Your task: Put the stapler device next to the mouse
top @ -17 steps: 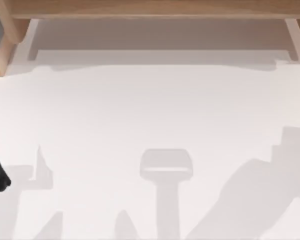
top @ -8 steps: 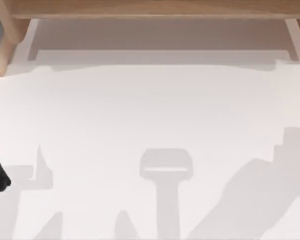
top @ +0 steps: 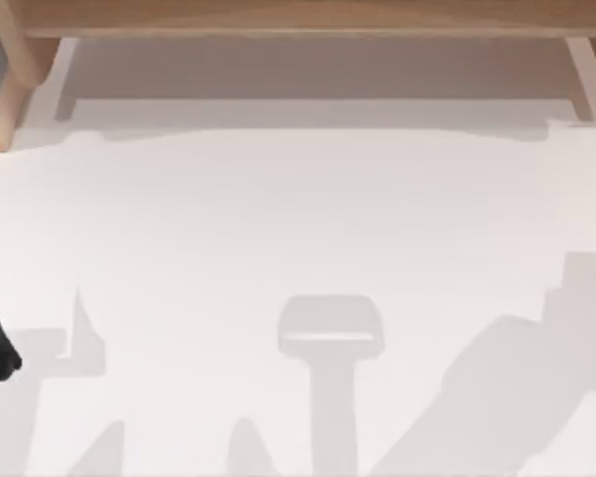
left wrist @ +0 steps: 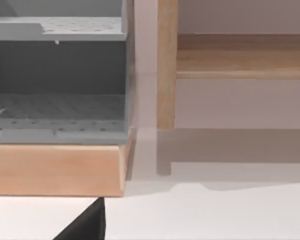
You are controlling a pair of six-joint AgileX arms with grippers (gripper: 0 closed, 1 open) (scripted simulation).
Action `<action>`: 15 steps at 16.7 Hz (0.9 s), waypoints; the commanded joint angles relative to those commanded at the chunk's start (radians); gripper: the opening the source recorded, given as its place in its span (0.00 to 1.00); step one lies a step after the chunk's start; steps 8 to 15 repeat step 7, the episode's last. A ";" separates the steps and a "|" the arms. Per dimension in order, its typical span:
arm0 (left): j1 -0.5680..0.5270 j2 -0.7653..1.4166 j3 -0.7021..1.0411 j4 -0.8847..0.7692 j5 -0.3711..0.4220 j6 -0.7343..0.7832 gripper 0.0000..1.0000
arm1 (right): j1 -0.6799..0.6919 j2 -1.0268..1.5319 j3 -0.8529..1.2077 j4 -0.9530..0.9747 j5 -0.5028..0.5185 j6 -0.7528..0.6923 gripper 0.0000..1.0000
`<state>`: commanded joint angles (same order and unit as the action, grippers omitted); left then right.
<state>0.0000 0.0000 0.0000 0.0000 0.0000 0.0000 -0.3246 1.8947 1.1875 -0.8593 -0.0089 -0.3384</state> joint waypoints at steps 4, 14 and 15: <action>0.000 0.000 0.000 0.000 0.000 0.000 1.00 | 0.000 0.000 0.000 0.000 0.000 0.000 1.00; 0.000 0.000 0.000 0.000 0.000 0.000 1.00 | 0.000 0.000 0.000 0.000 0.000 0.000 1.00; 0.000 0.000 0.000 0.000 0.000 0.000 1.00 | 0.000 0.000 0.000 0.000 0.000 0.000 1.00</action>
